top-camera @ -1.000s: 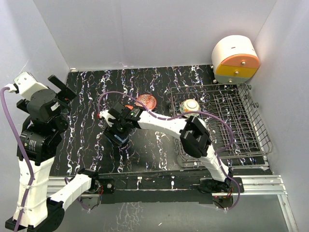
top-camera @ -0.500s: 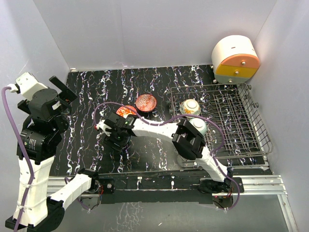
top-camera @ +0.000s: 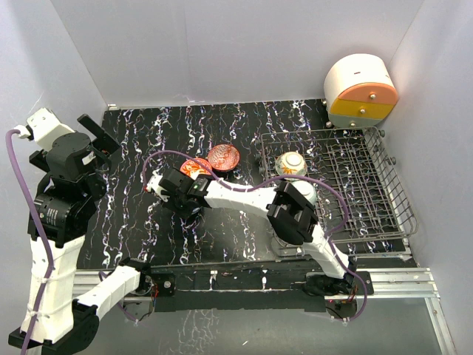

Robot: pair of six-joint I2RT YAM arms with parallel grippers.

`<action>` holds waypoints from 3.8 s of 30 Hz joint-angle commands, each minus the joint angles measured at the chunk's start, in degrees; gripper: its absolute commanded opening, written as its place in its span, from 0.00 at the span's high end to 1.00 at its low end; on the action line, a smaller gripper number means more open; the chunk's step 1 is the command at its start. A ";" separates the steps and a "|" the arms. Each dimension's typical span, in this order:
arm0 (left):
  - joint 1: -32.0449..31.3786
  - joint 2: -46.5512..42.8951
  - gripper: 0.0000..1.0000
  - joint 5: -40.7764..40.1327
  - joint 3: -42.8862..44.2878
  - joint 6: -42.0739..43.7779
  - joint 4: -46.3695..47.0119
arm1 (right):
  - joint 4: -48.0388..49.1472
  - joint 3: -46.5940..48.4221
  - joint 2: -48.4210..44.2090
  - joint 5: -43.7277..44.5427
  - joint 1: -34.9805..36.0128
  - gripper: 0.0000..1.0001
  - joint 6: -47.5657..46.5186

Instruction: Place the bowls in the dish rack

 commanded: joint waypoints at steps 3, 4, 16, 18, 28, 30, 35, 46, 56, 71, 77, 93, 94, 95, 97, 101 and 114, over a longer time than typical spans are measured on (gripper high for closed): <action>-0.16 0.80 0.06 -0.15 -0.19 0.90 2.06 | 0.62 -1.96 -8.58 -7.11 -0.62 0.92 0.26; -0.16 0.81 0.06 -0.18 -0.33 0.94 2.09 | 0.75 -2.20 -9.90 -8.80 -1.07 0.92 1.23; -0.16 2.70 0.06 2.90 -0.92 1.75 2.74 | 14.99 -31.29 -42.05 -33.18 -22.54 0.92 23.75; -0.18 3.72 0.06 4.01 -0.99 1.48 2.80 | 17.00 -37.90 -48.02 -35.39 -27.95 0.92 26.89; -0.20 9.20 0.06 10.10 0.53 1.15 4.55 | 24.41 -61.99 -67.48 -49.63 -52.83 0.92 40.68; -0.17 10.06 0.06 11.05 0.88 1.46 4.88 | 24.63 -65.79 -69.67 -52.63 -57.15 0.92 42.29; -0.17 11.63 0.06 12.49 1.56 1.49 5.06 | 25.20 -70.58 -73.56 -53.17 -61.25 0.92 43.77; -0.19 16.57 0.07 15.16 5.96 3.22 4.54 | 39.27 -84.48 -74.74 -57.68 -66.96 0.92 57.83; -0.17 22.65 0.07 19.12 9.97 3.77 5.29 | 66.57 -99.13 -72.67 -61.20 -69.54 0.91 77.80; -0.20 24.06 0.07 19.11 9.35 3.69 7.15 | 57.61 -99.38 -61.40 -64.11 -77.85 0.81 66.03; -0.19 24.05 0.07 18.98 8.27 3.47 7.49 | 36.63 -92.36 -56.86 -64.03 -84.20 0.70 47.05; -0.17 24.92 0.07 19.78 7.60 2.94 8.22 | 9.37 -77.47 -54.49 -47.80 -86.21 0.53 23.13; -0.18 25.02 0.07 19.91 7.60 2.94 8.23 | 8.61 -76.80 -54.68 -46.92 -86.20 0.52 22.56; -0.21 25.10 0.07 20.12 7.60 2.90 8.29 | 7.73 -76.17 -54.85 -45.63 -86.21 0.49 22.09; -0.23 25.28 0.07 20.33 7.73 2.90 8.17 | 6.10 -75.15 -55.02 -43.06 -86.15 0.48 21.42; -0.19 25.54 0.07 20.46 7.78 3.26 8.28 | 5.01 -73.81 -55.69 -40.56 -86.14 0.44 21.40; -0.17 27.95 0.07 22.33 8.63 3.47 8.23 | -1.31 -65.41 -60.33 -31.82 -85.68 0.40 21.93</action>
